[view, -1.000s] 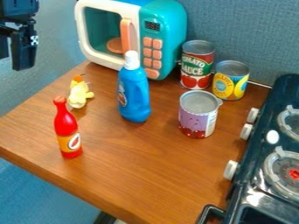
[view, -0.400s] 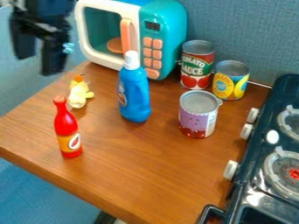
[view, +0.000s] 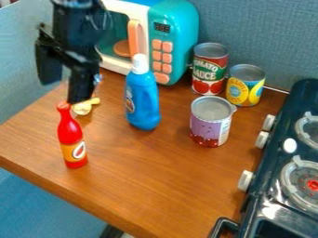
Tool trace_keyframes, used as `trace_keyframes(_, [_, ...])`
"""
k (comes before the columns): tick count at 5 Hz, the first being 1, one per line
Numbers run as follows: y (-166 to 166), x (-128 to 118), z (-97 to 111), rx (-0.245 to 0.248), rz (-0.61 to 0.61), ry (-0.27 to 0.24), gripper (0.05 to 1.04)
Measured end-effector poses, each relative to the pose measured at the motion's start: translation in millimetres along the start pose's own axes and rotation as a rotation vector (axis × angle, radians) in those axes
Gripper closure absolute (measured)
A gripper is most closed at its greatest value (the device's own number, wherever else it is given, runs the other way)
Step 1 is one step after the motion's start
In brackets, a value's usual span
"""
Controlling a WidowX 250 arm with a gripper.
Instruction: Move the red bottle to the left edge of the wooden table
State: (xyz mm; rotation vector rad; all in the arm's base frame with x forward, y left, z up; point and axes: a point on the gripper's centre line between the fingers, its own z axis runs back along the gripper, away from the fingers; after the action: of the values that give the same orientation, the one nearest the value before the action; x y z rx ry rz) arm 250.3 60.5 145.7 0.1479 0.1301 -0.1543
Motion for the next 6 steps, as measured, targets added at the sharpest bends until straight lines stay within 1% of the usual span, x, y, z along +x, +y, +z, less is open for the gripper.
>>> trace_keyframes(1, [-1.7, 4.2, -19.6, -0.018, -0.006, 0.067, 0.074])
trace_keyframes(2, [-2.0, 6.5, -32.7, -0.035, -0.027, 0.114, 0.074])
trace_keyframes(3, [4.3, 5.6, -35.3, -0.041, -0.025, 0.121, 0.074])
trace_keyframes(4, [8.8, 5.6, -45.7, -0.058, -0.031, 0.154, 0.074])
trace_keyframes(5, [9.8, 5.5, -53.4, -0.089, -0.031, 0.173, 0.168])
trace_keyframes(6, [13.5, 5.9, -52.2, -0.129, -0.037, 0.152, 0.414])
